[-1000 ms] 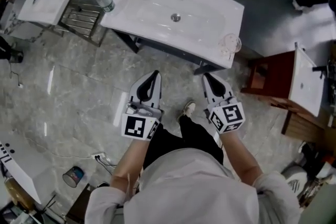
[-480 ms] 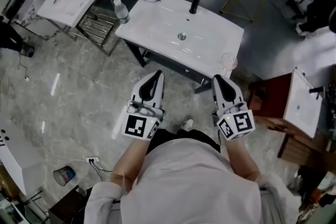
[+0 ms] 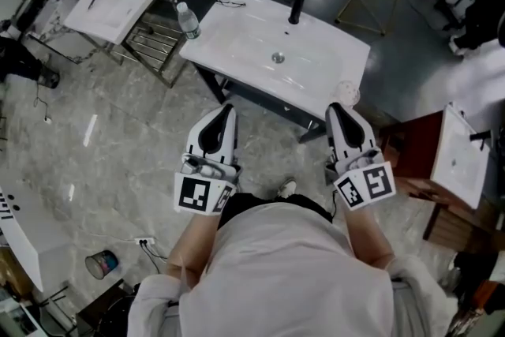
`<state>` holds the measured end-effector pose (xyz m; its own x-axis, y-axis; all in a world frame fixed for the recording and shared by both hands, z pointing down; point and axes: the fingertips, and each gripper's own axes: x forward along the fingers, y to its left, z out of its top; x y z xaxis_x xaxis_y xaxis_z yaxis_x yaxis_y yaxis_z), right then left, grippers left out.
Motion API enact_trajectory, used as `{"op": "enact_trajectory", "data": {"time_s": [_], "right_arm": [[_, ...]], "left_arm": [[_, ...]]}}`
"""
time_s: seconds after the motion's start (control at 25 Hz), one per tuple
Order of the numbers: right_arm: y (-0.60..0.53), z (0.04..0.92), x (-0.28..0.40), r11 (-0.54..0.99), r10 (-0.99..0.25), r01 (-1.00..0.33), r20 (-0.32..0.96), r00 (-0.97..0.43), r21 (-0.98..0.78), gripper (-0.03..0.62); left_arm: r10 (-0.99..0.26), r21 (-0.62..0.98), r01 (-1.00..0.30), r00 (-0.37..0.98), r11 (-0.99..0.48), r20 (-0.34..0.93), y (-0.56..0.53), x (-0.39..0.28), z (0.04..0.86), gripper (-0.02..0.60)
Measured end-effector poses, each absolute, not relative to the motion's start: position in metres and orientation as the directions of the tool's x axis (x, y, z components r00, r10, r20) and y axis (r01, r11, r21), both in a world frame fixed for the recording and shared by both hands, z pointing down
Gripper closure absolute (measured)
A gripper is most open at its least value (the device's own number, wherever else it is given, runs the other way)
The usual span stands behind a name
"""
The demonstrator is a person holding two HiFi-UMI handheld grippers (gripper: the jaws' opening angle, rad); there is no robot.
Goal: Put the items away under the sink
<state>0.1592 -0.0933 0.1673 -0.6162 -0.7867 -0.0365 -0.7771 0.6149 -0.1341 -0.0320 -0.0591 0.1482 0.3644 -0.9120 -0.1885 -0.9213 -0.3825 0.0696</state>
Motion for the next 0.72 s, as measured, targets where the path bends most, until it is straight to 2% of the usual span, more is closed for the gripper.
{"op": "enact_trajectory", "data": {"time_s": [0.4, 0.72], "right_arm": [[-0.102, 0.163, 0.162, 0.577, -0.815, -0.808, -0.024, -0.579, -0.122, 0.549], [-0.1, 0.15, 0.168, 0.557, -0.83, -0.825, -0.044, -0.555, -0.1, 0.549]], "left_arm": [[-0.935, 0.065, -0.941, 0.321, -0.333, -0.153, -0.052, -0.075, 0.155, 0.578], [-0.936, 0.064, -0.943, 0.313, -0.327, -0.163, -0.045, -0.084, 0.152, 0.578]]}}
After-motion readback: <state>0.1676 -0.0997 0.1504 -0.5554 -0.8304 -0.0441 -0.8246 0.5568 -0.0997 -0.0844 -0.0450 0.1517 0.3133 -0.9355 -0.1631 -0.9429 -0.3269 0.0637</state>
